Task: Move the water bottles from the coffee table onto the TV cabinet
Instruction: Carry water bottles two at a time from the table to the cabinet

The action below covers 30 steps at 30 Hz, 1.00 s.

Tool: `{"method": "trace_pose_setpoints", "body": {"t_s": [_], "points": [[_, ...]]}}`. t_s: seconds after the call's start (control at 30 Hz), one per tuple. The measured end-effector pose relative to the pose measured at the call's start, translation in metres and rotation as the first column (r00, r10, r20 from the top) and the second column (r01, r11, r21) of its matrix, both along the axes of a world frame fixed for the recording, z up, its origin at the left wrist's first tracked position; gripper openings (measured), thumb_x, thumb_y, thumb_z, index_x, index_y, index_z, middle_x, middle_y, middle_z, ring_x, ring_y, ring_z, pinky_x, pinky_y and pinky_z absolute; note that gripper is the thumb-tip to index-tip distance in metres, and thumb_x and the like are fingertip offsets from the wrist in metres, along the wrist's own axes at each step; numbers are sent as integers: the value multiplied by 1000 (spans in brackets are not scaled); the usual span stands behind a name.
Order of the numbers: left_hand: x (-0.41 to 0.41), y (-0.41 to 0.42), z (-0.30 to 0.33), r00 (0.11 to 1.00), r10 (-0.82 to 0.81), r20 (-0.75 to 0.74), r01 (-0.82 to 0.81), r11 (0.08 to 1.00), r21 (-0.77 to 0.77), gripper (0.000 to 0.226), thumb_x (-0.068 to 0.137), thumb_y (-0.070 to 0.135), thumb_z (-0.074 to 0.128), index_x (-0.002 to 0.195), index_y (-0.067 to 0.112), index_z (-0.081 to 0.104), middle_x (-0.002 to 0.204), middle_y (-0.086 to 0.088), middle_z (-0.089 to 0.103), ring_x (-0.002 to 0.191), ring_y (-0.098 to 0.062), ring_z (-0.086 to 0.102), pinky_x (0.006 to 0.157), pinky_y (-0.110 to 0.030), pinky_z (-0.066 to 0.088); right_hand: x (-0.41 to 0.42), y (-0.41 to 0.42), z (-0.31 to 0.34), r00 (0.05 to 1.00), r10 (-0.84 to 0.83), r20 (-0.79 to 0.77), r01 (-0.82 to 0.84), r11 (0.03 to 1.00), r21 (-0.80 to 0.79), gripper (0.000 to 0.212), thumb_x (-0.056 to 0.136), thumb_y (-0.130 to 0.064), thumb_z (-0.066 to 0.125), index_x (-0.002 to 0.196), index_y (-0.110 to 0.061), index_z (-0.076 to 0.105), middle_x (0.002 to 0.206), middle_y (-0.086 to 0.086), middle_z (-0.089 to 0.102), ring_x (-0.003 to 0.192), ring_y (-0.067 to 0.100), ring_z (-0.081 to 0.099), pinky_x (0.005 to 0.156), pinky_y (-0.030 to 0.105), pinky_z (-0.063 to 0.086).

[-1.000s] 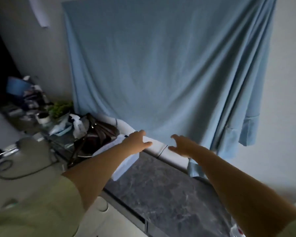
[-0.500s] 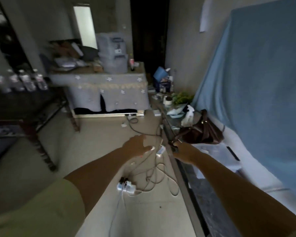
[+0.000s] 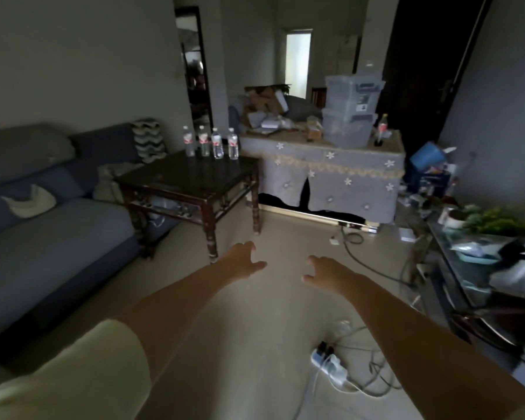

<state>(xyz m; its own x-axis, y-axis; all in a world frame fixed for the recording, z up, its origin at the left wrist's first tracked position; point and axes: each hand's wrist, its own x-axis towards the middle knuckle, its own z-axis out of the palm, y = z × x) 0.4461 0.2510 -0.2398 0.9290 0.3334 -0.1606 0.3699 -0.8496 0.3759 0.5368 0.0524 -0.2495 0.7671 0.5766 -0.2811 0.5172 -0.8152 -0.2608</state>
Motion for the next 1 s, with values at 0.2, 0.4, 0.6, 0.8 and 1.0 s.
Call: {"method": "trace_pose_setpoints", "body": {"t_s": [0.2, 0.4, 0.6, 0.8, 1.0], "points": [[-16, 113, 0, 992, 122, 26, -121, 992, -36, 52, 88, 46, 61, 128, 14, 51, 133, -11, 53, 117, -28, 53, 98, -38, 45, 7, 117, 4, 997, 80, -17, -80, 997, 13, 62, 98, -39, 48, 149, -11, 27, 147, 18, 39, 135, 31, 40, 106, 34, 36], [-9, 188, -7, 981, 195, 8, -195, 981, -23, 51, 92, 43, 58, 133, 14, 47, 135, -12, 50, 122, -28, 50, 99, -36, 43, 28, 212, -1, 980, 200, -10, -200, 980, 2, 59, 97, -38, 50, 146, -11, 32, 145, 16, 42, 134, 30, 42, 106, 35, 37], [38, 243, -21, 976, 220, 4, -220, 975, -27, 57, 92, 47, 57, 137, 15, 44, 137, -10, 48, 122, -25, 50, 99, -36, 43, 88, 282, -13, 968, 249, -38, -250, 968, -26, 60, 97, -37, 52, 146, -10, 33, 148, 14, 41, 136, 28, 41, 108, 34, 36], [85, 311, -14, 949, 316, -14, -316, 949, -23, 64, 94, 45, 54, 144, 10, 37, 148, -10, 41, 133, -26, 43, 107, -36, 38, 156, 359, -4, 950, 310, -21, -311, 950, -42, 58, 97, -39, 51, 145, -11, 36, 147, 12, 43, 135, 27, 42, 107, 34, 36], [116, 365, -24, 934, 351, -63, -352, 936, -20, 64, 93, 46, 54, 144, 11, 38, 147, -10, 42, 134, -26, 42, 108, -37, 37, 198, 428, -10, 927, 369, -64, -373, 925, -70, 57, 98, -40, 50, 144, -10, 37, 145, 13, 45, 134, 27, 43, 108, 35, 35]]}}
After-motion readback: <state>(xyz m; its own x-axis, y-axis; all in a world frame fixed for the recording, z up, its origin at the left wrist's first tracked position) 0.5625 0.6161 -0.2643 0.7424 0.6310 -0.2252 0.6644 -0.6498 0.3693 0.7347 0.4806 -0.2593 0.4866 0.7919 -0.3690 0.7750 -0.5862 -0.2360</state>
